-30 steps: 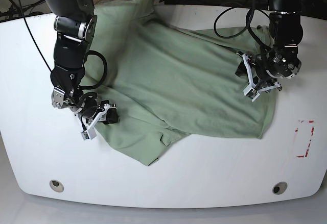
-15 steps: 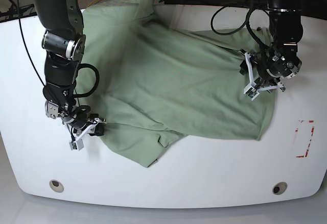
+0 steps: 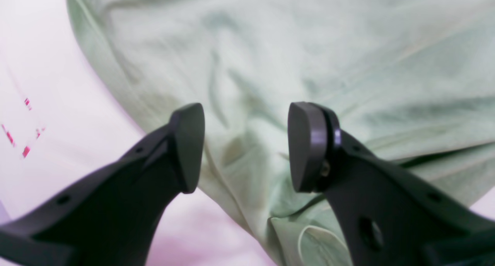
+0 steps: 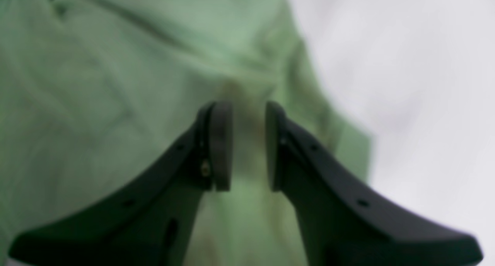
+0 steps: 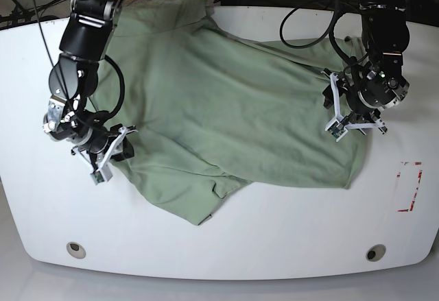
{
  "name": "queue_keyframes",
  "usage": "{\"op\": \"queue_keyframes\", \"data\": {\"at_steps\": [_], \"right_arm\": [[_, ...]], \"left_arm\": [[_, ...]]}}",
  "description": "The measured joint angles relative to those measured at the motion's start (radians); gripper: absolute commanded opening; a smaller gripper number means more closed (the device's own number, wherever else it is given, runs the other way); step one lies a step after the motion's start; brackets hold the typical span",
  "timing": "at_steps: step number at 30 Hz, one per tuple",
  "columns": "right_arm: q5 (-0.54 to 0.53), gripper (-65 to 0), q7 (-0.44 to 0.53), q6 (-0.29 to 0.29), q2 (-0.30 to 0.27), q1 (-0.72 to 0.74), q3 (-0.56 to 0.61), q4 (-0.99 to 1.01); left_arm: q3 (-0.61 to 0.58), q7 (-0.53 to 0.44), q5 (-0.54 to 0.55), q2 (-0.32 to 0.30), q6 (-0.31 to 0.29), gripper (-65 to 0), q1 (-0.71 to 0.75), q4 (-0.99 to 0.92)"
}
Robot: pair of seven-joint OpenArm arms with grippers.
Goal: Fold the T-shirt properly
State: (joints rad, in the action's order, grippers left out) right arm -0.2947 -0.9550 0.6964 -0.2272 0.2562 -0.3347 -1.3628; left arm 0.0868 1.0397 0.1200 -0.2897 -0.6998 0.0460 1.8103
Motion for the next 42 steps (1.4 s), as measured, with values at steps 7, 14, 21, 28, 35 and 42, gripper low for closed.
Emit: {"op": "queue_keyframes", "data": {"at_steps": [7, 14, 21, 28, 35, 42], "right_arm": [[0.035, -50.4, 0.005, -0.001, 0.064, -0.115, 0.007, -0.088], [0.113, -50.4, 0.173, -0.003, 0.068, -0.056, 0.002, 0.113], [0.196, -50.4, 0.439, 0.013, 0.059, 0.110, -0.019, 0.457], [0.245, -50.4, 0.566, 0.017, -0.018, 0.261, -0.084, 0.737], [0.283, -50.4, 0.574, -0.009, -0.069, 0.319, -0.083, 0.808], [0.274, -37.7, 0.443, -0.007, -0.059, 0.342, -0.085, 0.746]], "left_arm": [[0.040, -0.003, -0.002, -0.001, 0.000, -33.2, 0.039, 0.000], [0.041, -0.007, 0.000, 0.000, 0.000, -33.2, 0.056, -0.001], [0.042, -0.008, 0.001, -0.002, 0.000, -33.2, 0.055, 0.000], [0.043, -0.007, 0.000, -0.002, 0.000, -33.2, 0.054, 0.000], [0.043, -0.006, 0.027, -0.002, 0.000, -33.2, 0.054, -0.002], [0.076, 0.007, 0.267, 0.002, -0.001, -33.1, 0.057, 0.034]]}}
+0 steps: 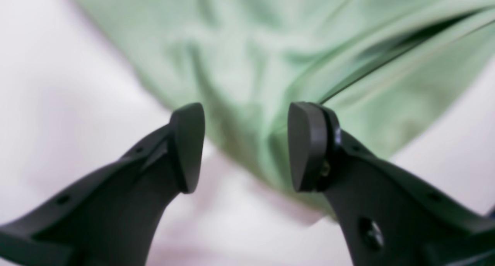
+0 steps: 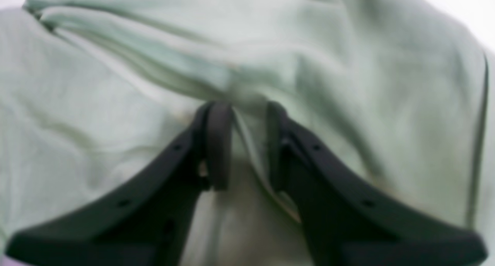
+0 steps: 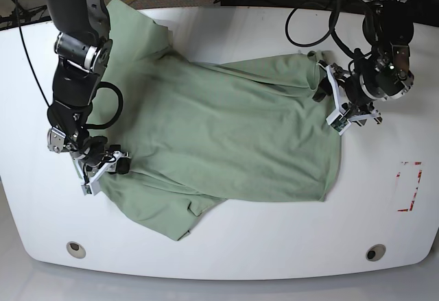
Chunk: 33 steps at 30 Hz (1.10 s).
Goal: Fold the T-shirt properly
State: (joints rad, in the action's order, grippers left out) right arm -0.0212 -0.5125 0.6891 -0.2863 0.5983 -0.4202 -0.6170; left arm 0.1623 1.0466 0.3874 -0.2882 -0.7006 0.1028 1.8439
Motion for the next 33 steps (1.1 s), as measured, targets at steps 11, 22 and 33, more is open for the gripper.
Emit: {"op": "queue_keyframes", "data": {"at_steps": [11, 22, 33], "right_arm": [[-0.192, -20.5, -0.233, 0.006, 0.047, -0.206, -0.009, -0.395], [-0.280, -20.5, -0.235, -0.001, 0.045, -0.287, -0.008, -0.449], [-0.300, -20.5, -0.233, 0.000, 0.040, -0.303, -0.011, -0.449]], "left_arm": [[0.063, 0.037, 0.121, 0.055, 0.003, -17.8, 0.012, 0.012], [-0.014, 0.078, 0.108, 0.048, 0.003, -17.9, 0.050, -0.041], [-0.135, 0.066, 0.013, 0.047, 0.003, -43.2, 0.039, -0.080]]}}
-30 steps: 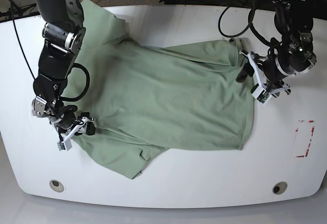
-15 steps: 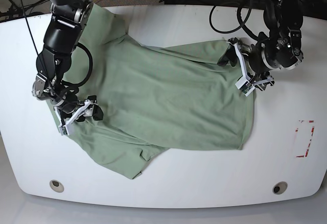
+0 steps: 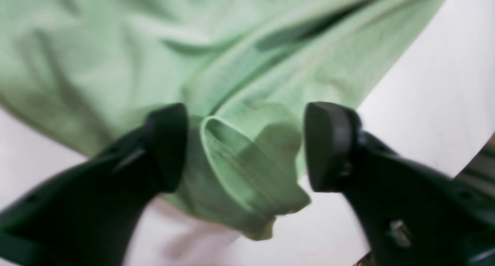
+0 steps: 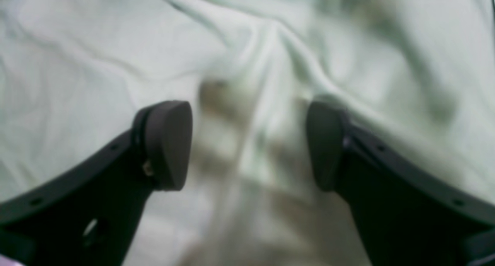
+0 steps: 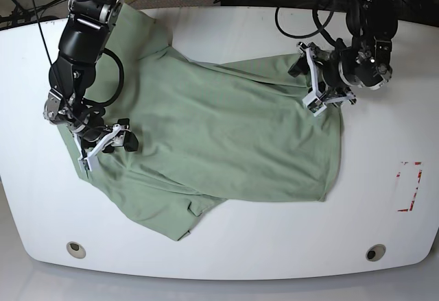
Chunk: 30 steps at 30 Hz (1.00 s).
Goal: Fold the T-shirt properly
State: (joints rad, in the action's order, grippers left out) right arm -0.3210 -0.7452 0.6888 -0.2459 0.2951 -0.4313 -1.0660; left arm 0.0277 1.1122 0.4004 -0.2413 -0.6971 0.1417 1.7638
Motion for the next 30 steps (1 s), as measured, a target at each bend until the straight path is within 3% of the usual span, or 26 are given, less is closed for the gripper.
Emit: {"op": "queue_keyframes", "data": {"at_steps": [4, 6, 12, 30], "right_arm": [[0.002, -20.5, -0.001, 0.000, 0.002, -0.005, -0.001, 0.000], [0.001, -20.5, 0.000, 0.000, 0.005, -0.003, -0.001, 0.000], [0.000, -20.5, 0.000, 0.000, 0.005, -0.005, -0.001, 0.000], [0.002, -20.5, 0.000, 0.000, 0.000, -0.006, 0.000, 0.000]], "left_arm": [[-0.081, 0.002, -0.060, 0.000, 0.000, -59.3, 0.000, -0.001], [-0.090, 0.001, -0.064, 0.003, 0.000, -61.5, 0.006, 0.004], [-0.085, 0.000, -0.081, -0.007, 0.000, -61.9, 0.026, 0.124], [-0.069, -0.002, -0.069, -0.201, 0.000, -61.5, 0.214, 0.219]]}}
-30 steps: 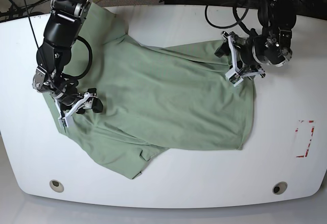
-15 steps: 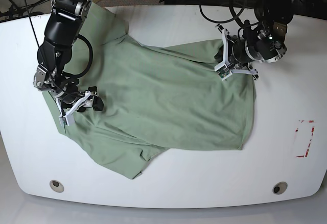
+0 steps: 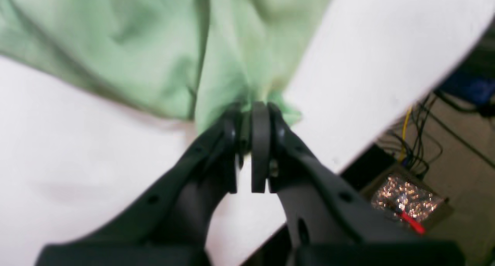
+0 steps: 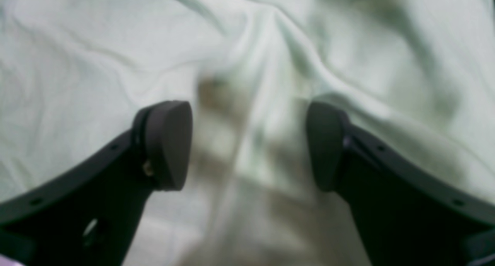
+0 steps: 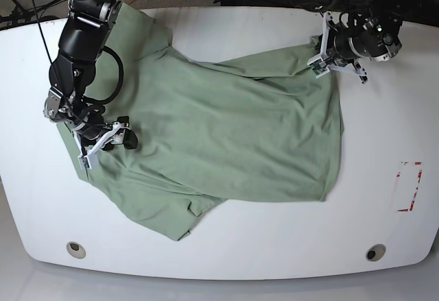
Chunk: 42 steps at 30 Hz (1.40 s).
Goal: Fold the T-shirt properly
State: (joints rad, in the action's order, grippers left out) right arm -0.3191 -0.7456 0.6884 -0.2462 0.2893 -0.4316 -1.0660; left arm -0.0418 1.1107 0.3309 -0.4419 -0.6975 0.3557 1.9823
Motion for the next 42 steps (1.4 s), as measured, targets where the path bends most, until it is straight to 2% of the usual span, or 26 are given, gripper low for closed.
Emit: {"op": "queue_keyframes", "data": {"at_steps": [3, 6, 10, 14, 21, 24, 27, 31, 33, 37, 42], "right_arm": [[-0.001, -20.5, 0.001, 0.000, 0.006, 0.000, 0.000, 0.000], [0.000, -20.5, 0.000, 0.000, 0.005, 0.000, -0.001, 0.000], [-0.002, -20.5, 0.002, 0.000, 0.008, -0.001, -0.001, 0.000], [-0.002, -20.5, 0.001, 0.000, 0.006, -0.003, -0.002, 0.000], [-0.002, -20.5, 0.000, 0.000, 0.005, -0.003, -0.002, 0.000], [-0.003, -20.5, 0.000, 0.000, 0.008, -0.003, 0.000, 0.000], [-0.003, -20.5, 0.000, 0.000, 0.008, -0.003, 0.000, 0.000], [-0.004, -20.5, 0.005, 0.001, 0.010, -0.011, 0.002, 0.000], [-0.012, -20.5, 0.011, 0.004, 0.010, -0.016, 0.001, 0.000], [-0.019, -20.5, 0.011, 0.003, 0.005, -0.022, 0.000, -0.002], [-0.015, -20.5, -0.008, 0.004, 0.005, -0.022, 0.000, -0.016]], "left_arm": [[0.045, -0.001, 0.003, 0.003, 0.000, -58.6, 0.011, 0.011], [0.023, 0.003, -0.006, -0.007, 0.000, -56.1, 0.019, 0.011], [-0.101, -0.007, 0.023, -0.084, -0.004, -56.9, 0.049, 0.011], [-0.173, 0.003, -0.010, -0.168, -0.002, -56.9, 0.067, 0.013], [-0.192, -0.004, 0.010, -0.198, 0.000, -55.4, 0.109, 0.014], [-0.080, 0.002, 0.079, -0.195, 0.000, -49.6, 0.095, 0.015], [0.056, 0.003, 0.284, -0.198, 0.001, -40.0, 0.064, 0.018], [0.138, 0.015, 0.539, -0.195, 0.001, -33.9, 0.014, 0.017], [0.179, 0.055, 0.608, -0.191, 0.000, -31.7, -0.023, 0.018], [0.228, 0.078, 0.672, -0.159, 0.000, -30.8, -0.125, -0.013], [0.352, 0.077, 0.655, -0.073, 0.001, -30.7, -0.198, -0.091]]}}
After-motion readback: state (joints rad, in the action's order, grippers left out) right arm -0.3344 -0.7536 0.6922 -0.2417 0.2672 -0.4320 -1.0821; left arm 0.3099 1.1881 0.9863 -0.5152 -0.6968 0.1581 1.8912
